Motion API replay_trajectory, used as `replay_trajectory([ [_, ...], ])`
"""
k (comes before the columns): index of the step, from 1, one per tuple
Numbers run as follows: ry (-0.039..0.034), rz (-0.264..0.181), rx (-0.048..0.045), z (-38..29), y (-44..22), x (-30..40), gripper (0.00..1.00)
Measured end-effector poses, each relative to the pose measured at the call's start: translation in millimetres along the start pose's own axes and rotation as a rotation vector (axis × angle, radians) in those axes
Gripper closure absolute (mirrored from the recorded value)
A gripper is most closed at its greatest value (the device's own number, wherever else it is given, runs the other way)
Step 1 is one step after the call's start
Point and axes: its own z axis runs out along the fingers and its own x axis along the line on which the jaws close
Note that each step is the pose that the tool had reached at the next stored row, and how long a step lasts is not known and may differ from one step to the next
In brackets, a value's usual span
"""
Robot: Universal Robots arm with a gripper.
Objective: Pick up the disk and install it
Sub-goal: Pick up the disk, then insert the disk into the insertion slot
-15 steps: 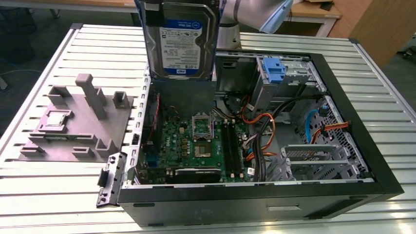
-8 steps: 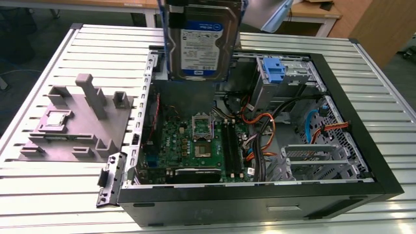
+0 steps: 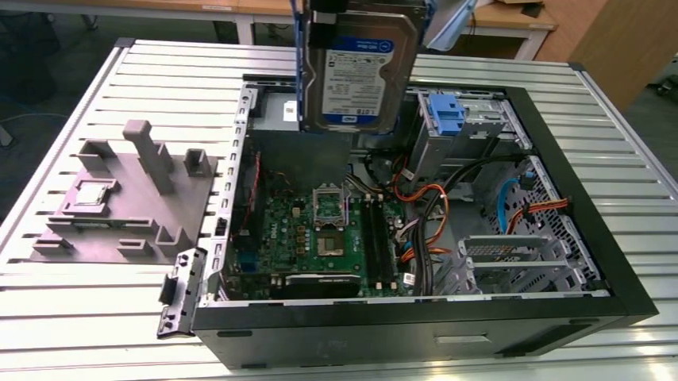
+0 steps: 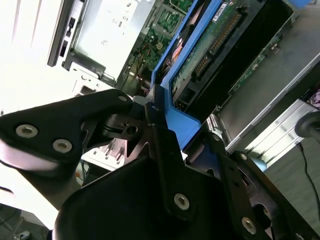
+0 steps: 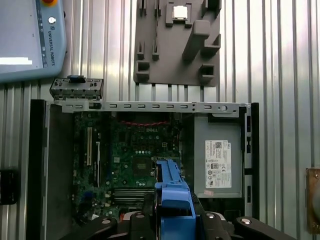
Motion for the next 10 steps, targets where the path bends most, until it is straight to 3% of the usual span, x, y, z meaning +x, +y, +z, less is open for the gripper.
replay_trajectory([
  [5,-0.0001,0.0,-0.0001,-0.1,-11.5,-0.1,0.63],
  [10,-0.0001,0.0,0.0,-0.1,-13.8,-0.1,0.63],
])
